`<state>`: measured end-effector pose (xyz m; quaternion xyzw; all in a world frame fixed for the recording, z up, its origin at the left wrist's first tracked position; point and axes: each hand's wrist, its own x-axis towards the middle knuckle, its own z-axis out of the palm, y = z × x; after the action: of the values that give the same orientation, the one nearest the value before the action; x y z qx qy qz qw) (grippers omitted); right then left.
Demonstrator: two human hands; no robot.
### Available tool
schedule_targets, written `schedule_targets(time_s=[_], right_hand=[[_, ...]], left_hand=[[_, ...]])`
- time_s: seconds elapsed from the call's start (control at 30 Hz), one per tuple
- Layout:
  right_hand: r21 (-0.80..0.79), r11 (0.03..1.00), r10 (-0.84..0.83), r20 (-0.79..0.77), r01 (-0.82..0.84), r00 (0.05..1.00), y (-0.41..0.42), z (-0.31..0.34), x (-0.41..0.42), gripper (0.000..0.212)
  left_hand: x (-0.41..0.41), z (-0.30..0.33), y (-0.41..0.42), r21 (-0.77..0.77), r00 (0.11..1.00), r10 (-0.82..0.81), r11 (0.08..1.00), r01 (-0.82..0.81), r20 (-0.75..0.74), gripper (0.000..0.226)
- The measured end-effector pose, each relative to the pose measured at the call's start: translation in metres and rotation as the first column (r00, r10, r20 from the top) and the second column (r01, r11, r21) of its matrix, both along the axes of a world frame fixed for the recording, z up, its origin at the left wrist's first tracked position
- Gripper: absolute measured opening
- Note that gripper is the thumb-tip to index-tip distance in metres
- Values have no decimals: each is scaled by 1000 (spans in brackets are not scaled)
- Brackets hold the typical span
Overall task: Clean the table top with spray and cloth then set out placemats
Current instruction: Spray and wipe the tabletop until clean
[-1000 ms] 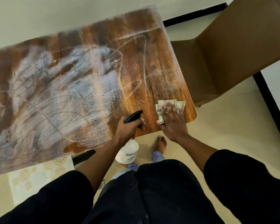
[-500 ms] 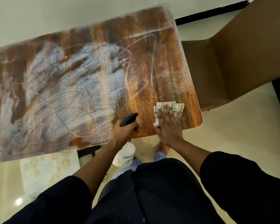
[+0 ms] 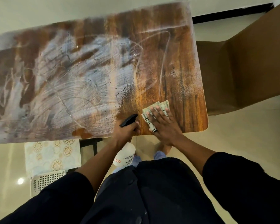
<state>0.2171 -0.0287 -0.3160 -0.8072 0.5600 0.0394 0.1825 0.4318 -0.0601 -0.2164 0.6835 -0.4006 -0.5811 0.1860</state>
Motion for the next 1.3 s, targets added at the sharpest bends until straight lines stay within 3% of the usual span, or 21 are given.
schedule_targets(time_s=[0.23, 0.43, 0.53, 0.7, 0.87, 0.97, 1.13, 1.23, 1.3], right_hand=[[-18, 909, -417, -114, 417, 902, -6, 0, -79, 78], [-9, 786, -615, -110, 618, 781, -12, 6, -42, 80], [3, 819, -572, -69, 574, 817, -15, 8, 1, 81], [42, 966, -254, -4, 254, 967, -16, 7, 85, 80], [81, 996, 39, -3, -38, 999, -44, 10, 123, 79], [106, 993, -37, -45, 42, 998, -66, 12, 117, 76], [146, 899, -404, -85, 413, 911, -85, 16, 113, 77], [128, 883, -441, -101, 451, 892, -75, 18, 135, 80], [97, 916, -382, -76, 388, 921, -58, 17, 156, 82]], left_hand=[[-3, -5, 1, 9, 999, -4, 1000, 4, -41, 16], [17, -3, 2, -5, 999, 32, 999, -32, -31, 20], [35, -3, 2, -14, 997, 76, 997, -76, -29, 29], [67, 4, 1, -24, 995, 102, 995, -102, 2, 24], [92, 7, -5, -10, 994, 106, 994, -106, 2, 17], [109, 3, -10, -13, 996, 91, 996, -91, -11, 15], [124, 3, -16, -15, 995, 89, 996, -90, -55, 17], [132, 3, -15, -27, 995, 60, 998, -63, -74, 29], [137, 4, -16, -32, 994, 52, 998, -56, -97, 30]])
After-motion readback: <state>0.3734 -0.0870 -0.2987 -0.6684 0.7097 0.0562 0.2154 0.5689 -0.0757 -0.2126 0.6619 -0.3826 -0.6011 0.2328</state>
